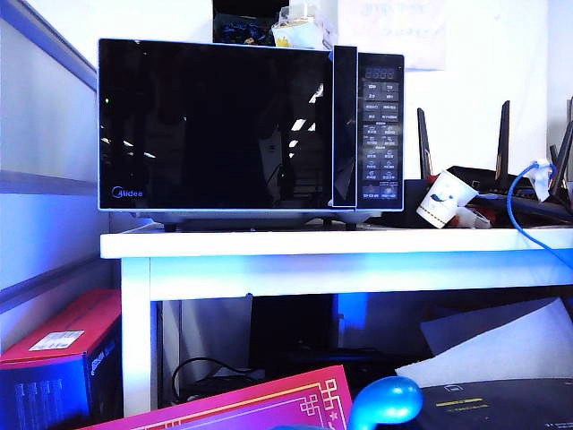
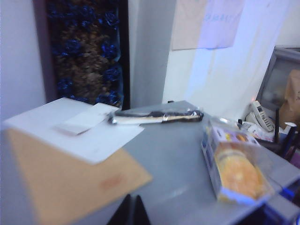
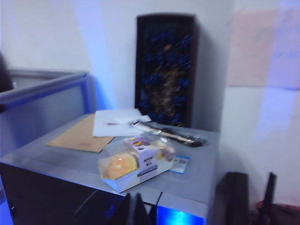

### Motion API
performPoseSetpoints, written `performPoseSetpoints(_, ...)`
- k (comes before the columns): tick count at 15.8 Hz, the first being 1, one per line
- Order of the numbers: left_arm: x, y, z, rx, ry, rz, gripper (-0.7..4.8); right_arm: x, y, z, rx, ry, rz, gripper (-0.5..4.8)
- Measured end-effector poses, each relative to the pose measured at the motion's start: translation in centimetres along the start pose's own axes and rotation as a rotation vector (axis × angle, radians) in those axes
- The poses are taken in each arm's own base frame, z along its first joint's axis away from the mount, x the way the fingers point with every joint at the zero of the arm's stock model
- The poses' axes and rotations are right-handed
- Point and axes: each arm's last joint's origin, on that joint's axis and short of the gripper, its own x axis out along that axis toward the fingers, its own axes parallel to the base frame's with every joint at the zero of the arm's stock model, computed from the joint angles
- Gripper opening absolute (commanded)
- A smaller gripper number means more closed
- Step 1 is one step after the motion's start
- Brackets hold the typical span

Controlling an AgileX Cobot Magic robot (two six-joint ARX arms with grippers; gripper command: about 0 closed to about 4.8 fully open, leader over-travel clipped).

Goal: Open the microwave door, place the box of snacks from the top of the microwave inside, then close the microwave door.

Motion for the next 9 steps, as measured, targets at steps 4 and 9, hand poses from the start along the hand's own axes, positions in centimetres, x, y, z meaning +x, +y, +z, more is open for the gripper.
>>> performPoseSetpoints(4,4.6,-1.1,-3.0,0.002,-0.011,-0.055,-0.05,2.7,0.5,-1.9,0.029,0.056,0.039,0.0)
performPoseSetpoints(9,8.7,-2.1,-6.9,0.002,-0.009,-0.039,-0.05,4.1,0.4,-3.2,0.044,0.093,0.034,1.75)
